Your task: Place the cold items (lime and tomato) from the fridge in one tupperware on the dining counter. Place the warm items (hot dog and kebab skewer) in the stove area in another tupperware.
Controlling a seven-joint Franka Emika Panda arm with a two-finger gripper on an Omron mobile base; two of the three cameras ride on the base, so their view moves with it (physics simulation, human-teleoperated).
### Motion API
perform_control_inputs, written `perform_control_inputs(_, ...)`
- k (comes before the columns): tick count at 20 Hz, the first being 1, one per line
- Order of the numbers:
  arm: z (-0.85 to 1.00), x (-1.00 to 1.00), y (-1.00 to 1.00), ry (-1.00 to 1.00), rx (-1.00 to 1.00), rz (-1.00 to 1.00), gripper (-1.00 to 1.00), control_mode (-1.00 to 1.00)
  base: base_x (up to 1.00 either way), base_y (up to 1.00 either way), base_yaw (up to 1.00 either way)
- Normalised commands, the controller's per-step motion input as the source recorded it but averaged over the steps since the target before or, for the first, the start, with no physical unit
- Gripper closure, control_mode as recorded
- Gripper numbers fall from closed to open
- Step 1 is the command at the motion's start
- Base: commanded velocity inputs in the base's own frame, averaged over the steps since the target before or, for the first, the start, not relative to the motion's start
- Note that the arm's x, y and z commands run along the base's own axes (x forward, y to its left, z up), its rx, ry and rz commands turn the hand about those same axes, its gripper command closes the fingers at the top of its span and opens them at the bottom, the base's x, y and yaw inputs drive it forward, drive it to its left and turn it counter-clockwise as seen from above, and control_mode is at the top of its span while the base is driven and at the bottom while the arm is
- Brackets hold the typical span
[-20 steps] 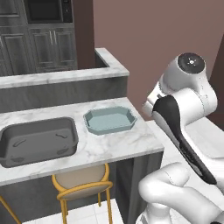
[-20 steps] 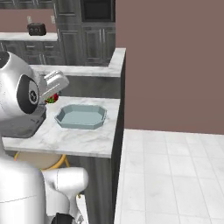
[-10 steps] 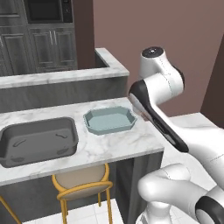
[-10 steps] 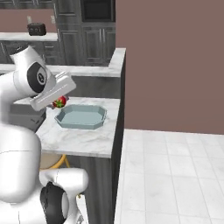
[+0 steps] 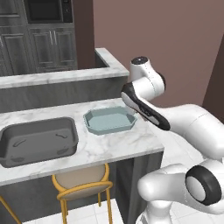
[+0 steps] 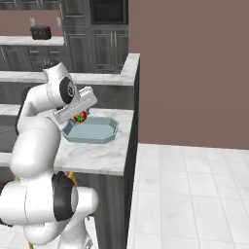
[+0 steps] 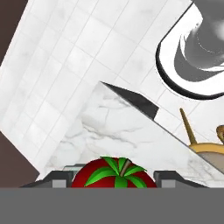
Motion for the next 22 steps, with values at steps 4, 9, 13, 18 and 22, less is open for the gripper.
perform_control_inputs(4, -0.41, 0.96, 0.00, 0.13, 0.00, 0.05, 1.00, -1.00, 0.00, 0.00, 0.00)
perform_control_inputs(9, -0.55, 0.81, 0.08, 0.06, -0.04, 0.02, 1.00, -1.00, 0.00, 0.00, 0.00)
perform_control_inputs(13, -0.57, 0.72, 0.17, 0.04, -0.07, 0.00, 1.00, -1.00, 0.00, 0.00, 0.00)
perform_control_inputs(18, -0.54, 0.58, 0.20, 0.01, -0.05, 0.00, 1.00, -1.00, 0.00, 0.00, 0.00)
perform_control_inputs(22, -0.47, 0.53, 0.11, -0.03, 0.01, 0.00, 1.00, -1.00, 0.00, 0.00, 0.00)
